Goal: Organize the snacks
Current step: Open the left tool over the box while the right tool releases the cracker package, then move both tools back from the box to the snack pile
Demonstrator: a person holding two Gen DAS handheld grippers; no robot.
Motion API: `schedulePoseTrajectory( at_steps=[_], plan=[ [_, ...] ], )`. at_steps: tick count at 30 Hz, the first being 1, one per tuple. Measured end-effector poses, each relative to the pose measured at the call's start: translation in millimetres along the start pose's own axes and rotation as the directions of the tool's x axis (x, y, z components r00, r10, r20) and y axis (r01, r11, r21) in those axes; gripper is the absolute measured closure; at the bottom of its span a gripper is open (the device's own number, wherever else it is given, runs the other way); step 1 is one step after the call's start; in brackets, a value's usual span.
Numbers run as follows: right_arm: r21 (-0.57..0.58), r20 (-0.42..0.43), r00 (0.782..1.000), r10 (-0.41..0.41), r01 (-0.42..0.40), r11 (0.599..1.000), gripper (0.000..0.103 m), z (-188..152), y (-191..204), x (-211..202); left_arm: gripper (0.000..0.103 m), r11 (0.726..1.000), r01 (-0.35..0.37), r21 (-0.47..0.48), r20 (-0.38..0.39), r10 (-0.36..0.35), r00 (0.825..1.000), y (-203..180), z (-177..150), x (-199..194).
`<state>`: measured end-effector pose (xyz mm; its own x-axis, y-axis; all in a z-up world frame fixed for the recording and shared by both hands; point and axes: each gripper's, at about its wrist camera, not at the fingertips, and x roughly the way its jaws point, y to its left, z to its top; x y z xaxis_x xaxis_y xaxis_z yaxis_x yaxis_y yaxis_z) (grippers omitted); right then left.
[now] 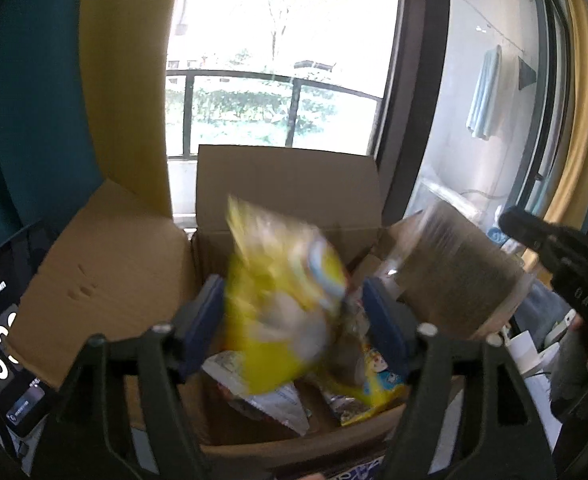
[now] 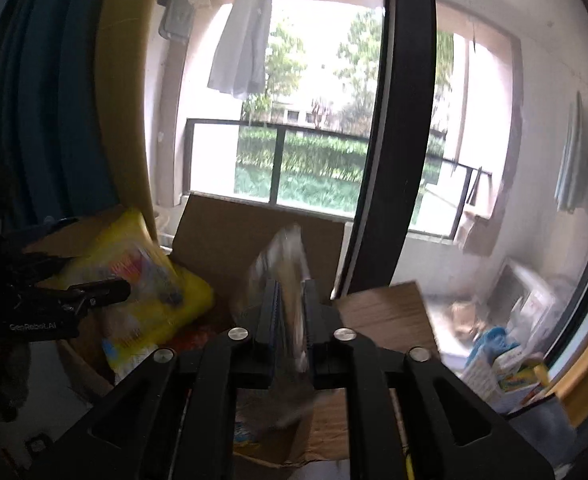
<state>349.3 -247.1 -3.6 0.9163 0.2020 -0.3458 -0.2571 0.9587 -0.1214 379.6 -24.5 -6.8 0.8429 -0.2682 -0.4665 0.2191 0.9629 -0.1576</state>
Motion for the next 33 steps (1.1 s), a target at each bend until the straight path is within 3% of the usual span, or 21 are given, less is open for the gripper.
schedulePoseTrajectory(
  at_steps=[28, 33],
  plan=[
    [-0.012, -0.021, 1.000, 0.014, -0.014, 1.000, 0.074, -18, 23, -67, 0.027, 0.999, 0.037, 0.016, 0.058, -0.038, 0.998, -12, -27, -86],
    [-0.010, -0.019, 0.999, 0.030, -0.030, 0.999, 0.066, -23, 32, -84, 0.027, 0.998, 0.046, 0.030, 0.067, -0.048, 0.997, -14, -38, -107]
  ],
)
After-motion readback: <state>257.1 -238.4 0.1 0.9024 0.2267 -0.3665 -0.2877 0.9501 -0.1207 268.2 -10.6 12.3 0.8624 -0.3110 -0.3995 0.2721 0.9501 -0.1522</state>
